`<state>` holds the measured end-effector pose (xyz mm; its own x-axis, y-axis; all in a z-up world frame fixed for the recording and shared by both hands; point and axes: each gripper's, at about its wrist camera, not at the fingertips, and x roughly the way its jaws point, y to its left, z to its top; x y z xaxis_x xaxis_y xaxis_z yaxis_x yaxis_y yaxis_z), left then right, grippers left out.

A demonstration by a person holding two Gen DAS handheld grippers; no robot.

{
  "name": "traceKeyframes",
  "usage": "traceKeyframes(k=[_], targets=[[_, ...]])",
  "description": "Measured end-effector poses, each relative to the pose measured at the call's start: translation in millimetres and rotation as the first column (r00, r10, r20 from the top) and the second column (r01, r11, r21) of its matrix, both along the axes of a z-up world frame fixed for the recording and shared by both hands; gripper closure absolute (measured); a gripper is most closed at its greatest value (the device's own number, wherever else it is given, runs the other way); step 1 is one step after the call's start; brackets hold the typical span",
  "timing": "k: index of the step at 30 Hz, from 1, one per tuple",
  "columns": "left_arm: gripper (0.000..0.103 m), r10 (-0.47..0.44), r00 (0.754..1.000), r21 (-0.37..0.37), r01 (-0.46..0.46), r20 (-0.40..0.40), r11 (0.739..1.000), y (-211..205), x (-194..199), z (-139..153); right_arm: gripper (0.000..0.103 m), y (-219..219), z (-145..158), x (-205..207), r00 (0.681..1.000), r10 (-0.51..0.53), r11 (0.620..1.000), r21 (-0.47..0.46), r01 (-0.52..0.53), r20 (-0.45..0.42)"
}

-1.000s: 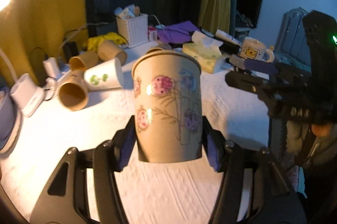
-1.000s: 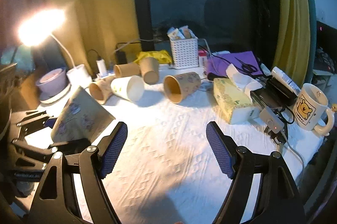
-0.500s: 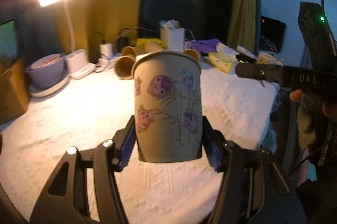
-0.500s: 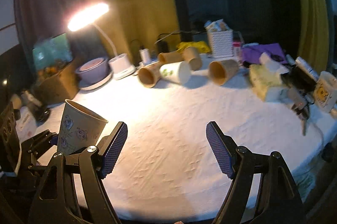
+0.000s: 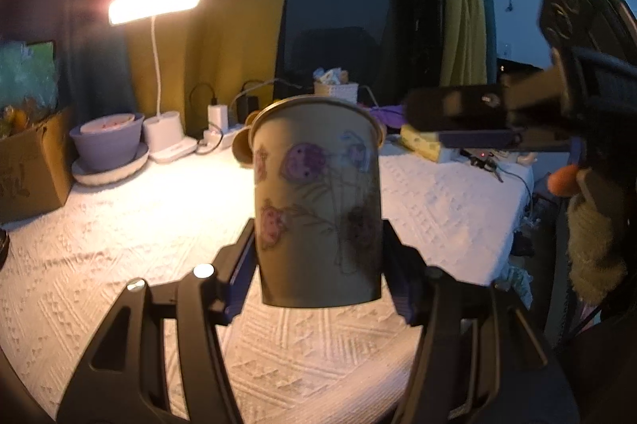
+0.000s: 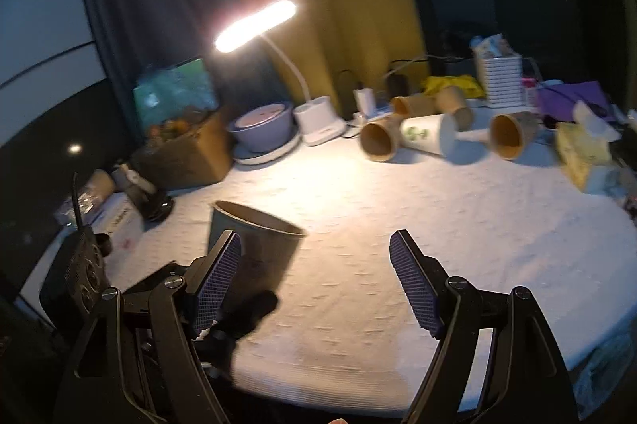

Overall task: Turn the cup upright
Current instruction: 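Lift the cup with the left tool and rotate it toward the right tool, then grasp the cup body with the right tool while the left tool holds it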

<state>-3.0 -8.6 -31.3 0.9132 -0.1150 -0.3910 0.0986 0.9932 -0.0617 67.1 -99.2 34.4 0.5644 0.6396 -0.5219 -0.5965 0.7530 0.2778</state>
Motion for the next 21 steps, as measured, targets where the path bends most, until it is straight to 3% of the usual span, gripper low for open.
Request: traceKeyframes(k=[14, 21], targets=[[0.044, -0.1, 0.98, 0.063, 0.09, 0.171, 0.994, -22, -19, 6, 0.023, 2, -2, 1, 0.984, 0.147, 0.976, 0.179, -0.127, -0.1], [0.044, -0.138, 0.967, 0.109, 0.117, 0.212, 0.987, -31, -26, 9, 0.023, 7, -3, -3, 0.975, 0.193, 0.967, 0.188, -0.169, -0.113]])
